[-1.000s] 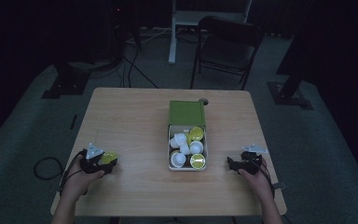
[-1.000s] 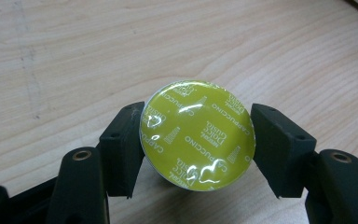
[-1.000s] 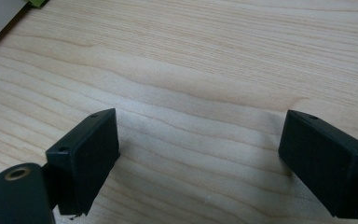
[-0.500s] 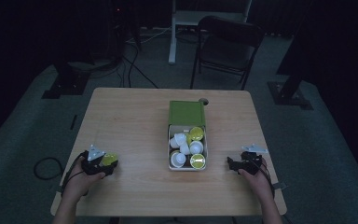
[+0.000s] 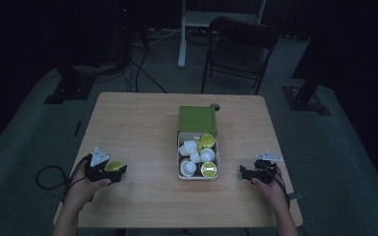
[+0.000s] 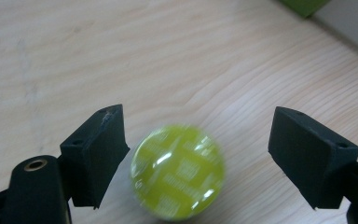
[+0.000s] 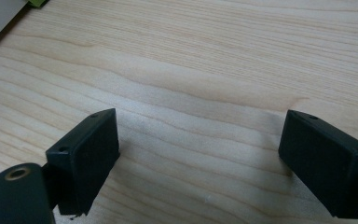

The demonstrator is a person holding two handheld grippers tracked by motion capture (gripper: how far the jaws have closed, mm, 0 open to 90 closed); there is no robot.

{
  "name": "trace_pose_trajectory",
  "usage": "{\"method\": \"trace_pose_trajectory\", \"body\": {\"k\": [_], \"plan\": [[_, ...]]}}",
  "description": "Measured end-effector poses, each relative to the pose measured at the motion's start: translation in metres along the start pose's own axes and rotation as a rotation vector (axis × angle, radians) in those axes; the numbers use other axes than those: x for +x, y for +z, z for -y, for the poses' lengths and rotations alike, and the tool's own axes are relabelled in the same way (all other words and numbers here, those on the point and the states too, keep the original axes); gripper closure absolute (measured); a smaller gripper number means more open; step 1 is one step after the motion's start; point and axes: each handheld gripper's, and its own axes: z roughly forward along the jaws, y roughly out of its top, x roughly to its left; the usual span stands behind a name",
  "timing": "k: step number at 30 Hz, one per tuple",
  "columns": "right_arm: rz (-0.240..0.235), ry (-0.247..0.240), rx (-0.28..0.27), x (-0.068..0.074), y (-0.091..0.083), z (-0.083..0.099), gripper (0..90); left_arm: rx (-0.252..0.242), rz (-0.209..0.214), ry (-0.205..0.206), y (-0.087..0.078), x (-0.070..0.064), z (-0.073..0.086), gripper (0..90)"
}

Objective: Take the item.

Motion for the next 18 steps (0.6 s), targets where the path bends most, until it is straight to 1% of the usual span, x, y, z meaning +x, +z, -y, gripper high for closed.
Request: {"method": "trace_pose_trajectory", "body": {"k": [2,5,9,14,16,18], "plan": [[0.000,0.000,0.000,0.000,0.000,0.000,11.6,-0.010,0.008,0.013,0.000,-0.002,-0.003,19.6],[0.000,0.000,0.000,0.000,0.000,0.000,11.6,-0.008,0.011,0.027,0.002,-0.004,-0.006,19.6],[0.000,0.000,0.000,0.000,0.000,0.000,11.5,-0.024,0.030,0.039,0.003,-0.008,-0.011,19.6],[0.000,0.001,0.000,0.000,0.000,0.000,11.6,-0.045,0.070,0.074,0.007,-0.018,-0.018,18.4],[0.000,0.000,0.001,0.000,0.000,0.000,11.5,-0.054,0.081,0.077,0.009,-0.021,-0.020,17.5],[0.000,0.000,0.000,0.000,0.000,0.000,11.6,-0.068,0.103,0.087,0.010,-0.025,-0.024,17.4]]}}
